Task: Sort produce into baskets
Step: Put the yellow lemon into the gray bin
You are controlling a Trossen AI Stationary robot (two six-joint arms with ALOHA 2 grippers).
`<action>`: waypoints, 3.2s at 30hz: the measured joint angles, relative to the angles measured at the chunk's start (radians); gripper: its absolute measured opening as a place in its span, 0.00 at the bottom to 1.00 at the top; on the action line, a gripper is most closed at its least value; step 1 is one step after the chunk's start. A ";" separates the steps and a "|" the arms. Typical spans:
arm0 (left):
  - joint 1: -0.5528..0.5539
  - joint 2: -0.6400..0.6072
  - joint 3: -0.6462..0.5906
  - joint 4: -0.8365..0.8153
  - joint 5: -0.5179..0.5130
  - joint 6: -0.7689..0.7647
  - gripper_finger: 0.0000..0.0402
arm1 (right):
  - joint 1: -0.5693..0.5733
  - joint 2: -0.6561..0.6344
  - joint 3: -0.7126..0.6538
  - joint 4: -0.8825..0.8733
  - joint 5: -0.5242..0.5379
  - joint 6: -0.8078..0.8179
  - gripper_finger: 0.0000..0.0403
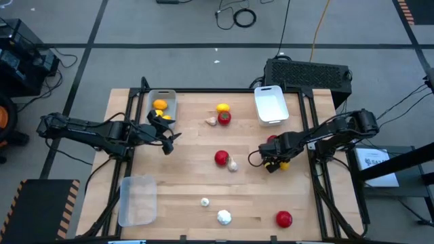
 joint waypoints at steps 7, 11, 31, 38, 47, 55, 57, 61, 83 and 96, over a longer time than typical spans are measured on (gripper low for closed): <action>0.000 0.000 0.000 0.000 0.000 0.000 0.73 | 0.000 0.001 0.001 0.004 -0.008 -0.008 0.53; 0.000 0.000 0.000 0.000 -0.001 0.000 0.73 | 0.000 0.006 0.031 -0.021 -0.021 -0.028 0.47; 0.000 0.000 0.000 -0.001 -0.012 0.023 0.73 | 0.025 0.005 0.288 0.617 0.105 -0.397 0.46; 0.000 0.000 0.000 -0.005 -0.176 0.020 0.73 | -0.051 0.090 0.289 1.225 0.280 -0.802 0.46; 0.012 0.000 0.000 -0.180 -0.373 -0.047 0.73 | -0.219 0.439 0.467 1.669 0.246 -0.928 0.46; 0.135 -0.002 0.000 -0.392 -0.452 -0.206 0.73 | -0.319 0.802 0.973 1.454 0.168 -0.913 0.46; 0.162 -0.002 0.000 -0.409 -0.455 -0.238 0.73 | -0.343 0.878 1.095 1.410 0.168 -0.884 0.47; 0.205 -0.002 0.000 -0.413 -0.463 -0.246 0.73 | -0.372 1.037 1.320 1.339 0.104 -0.845 0.47; 0.218 -0.002 0.000 -0.412 -0.462 -0.243 0.73 | -0.395 1.271 1.632 1.203 0.120 -0.830 0.62; 0.218 -0.002 0.000 -0.412 -0.459 -0.241 0.73 | -0.398 1.160 1.632 0.925 0.076 -0.830 0.63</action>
